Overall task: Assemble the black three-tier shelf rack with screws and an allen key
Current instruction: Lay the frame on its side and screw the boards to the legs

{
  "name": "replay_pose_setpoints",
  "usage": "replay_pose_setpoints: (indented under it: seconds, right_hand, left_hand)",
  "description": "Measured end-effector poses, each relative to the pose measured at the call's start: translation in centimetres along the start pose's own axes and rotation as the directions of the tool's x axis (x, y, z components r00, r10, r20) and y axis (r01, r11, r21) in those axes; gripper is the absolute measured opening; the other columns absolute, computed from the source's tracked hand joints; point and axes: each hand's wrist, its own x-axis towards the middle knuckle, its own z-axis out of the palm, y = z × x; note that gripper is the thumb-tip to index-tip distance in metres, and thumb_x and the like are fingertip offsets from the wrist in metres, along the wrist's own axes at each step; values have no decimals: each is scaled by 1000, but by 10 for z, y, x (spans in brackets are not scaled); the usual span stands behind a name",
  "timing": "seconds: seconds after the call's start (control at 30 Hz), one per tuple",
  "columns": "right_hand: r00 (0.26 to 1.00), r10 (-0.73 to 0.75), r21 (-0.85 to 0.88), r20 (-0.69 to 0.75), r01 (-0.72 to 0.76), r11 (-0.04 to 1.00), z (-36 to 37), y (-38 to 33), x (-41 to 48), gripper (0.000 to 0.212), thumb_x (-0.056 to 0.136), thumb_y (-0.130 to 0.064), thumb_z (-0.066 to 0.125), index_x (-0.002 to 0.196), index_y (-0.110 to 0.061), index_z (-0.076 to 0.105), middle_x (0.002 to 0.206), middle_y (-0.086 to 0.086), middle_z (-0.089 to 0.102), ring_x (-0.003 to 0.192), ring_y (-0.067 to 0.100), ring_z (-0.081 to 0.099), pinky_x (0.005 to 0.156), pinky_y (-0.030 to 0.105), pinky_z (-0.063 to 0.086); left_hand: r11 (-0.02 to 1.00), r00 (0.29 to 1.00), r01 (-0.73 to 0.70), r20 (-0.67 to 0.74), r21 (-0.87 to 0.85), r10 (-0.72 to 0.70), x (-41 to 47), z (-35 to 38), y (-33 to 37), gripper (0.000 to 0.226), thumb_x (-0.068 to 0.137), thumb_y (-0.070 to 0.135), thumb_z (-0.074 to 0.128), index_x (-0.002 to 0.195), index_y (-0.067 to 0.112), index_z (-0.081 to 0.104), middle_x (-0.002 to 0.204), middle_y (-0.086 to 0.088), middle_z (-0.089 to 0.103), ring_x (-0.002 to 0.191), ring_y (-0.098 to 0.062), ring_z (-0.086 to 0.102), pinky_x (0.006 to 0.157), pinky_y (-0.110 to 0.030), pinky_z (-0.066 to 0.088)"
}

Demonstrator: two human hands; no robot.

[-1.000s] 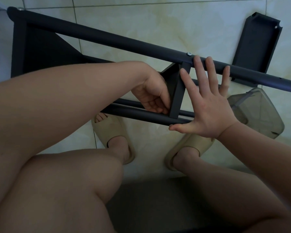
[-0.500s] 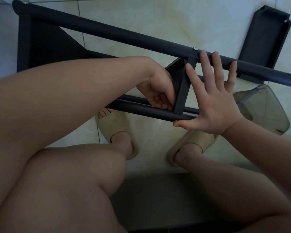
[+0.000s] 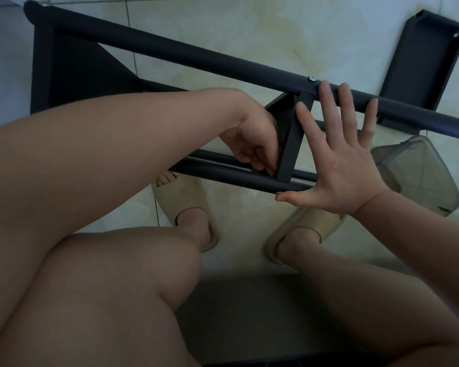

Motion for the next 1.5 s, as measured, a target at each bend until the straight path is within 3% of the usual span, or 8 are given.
replay_pose_setpoints:
  seconds: [0.27, 0.5, 0.7, 0.8, 0.93, 1.17, 1.5]
  right_hand:
    - [1000, -4, 10, 0, 4, 1000, 0, 0, 0, 131, 69, -101, 39, 163, -15, 9, 168, 24, 3, 154, 48, -2, 116, 70, -9]
    - [1000, -1, 12, 3, 1, 1000, 1, 0, 0, 131, 69, -101, 38, 163, -16, 8, 168, 24, 2, 154, 48, -2, 115, 72, -7]
    - [1000, -1, 0, 5, 1, 1000, 0, 0, 1, 130, 69, -101, 38, 163, -16, 7, 168, 24, 2, 153, 48, -1, 115, 72, -5]
    - [1000, 0, -1, 7, 0, 1000, 0, 0, 1, 131, 69, -100, 39, 163, -15, 8, 168, 24, 2, 153, 48, -2, 116, 73, -4]
    - [1000, -2, -3, 14, 2, 1000, 0, 0, 1, 131, 69, -100, 41, 163, -15, 9, 168, 24, 2, 154, 48, -2, 116, 73, -4]
    - [1000, 3, -4, 8, -3, 1000, -1, 0, 0, 131, 69, -100, 40, 163, -15, 10, 168, 23, 2, 154, 47, -1, 116, 72, -5]
    - [1000, 1, -6, 11, -1, 1000, -1, -1, 0, 130, 69, -100, 38, 163, -14, 10, 168, 23, 3, 154, 47, -1, 116, 74, -2]
  left_hand:
    - [999, 999, 38, 12, 32, -39, -2, -1, 1, 8, 91, 20, 66, 97, 20, 71, 88, 6, 73, 82, -10, 60, 71, -23, 41]
    - [1000, 999, 28, 29, 14, -28, 0, -2, 4, 10, 88, 7, 66, 92, 15, 70, 80, 3, 71, 76, -9, 61, 69, -21, 42]
    - [998, 999, 44, 20, 37, -44, 1, -4, 4, 8, 91, 17, 66, 98, 17, 71, 86, 3, 71, 78, -11, 61, 70, -23, 44]
    - [999, 999, 36, 26, 17, -37, 3, -4, 4, 7, 91, 12, 65, 92, 15, 71, 79, 3, 71, 73, -9, 60, 67, -20, 45]
    - [1000, 998, 27, 51, 13, -27, 2, -5, 5, 13, 90, 6, 64, 100, 12, 70, 81, 2, 70, 74, -9, 61, 69, -20, 46]
    - [997, 998, 39, 40, 66, -42, 3, -5, 4, 7, 91, 19, 67, 95, 20, 73, 88, 5, 73, 80, -10, 62, 72, -23, 45]
    - [997, 996, 51, 66, 57, -55, 3, -6, 4, 10, 90, 11, 65, 97, 16, 70, 85, 4, 70, 76, -9, 60, 70, -22, 44]
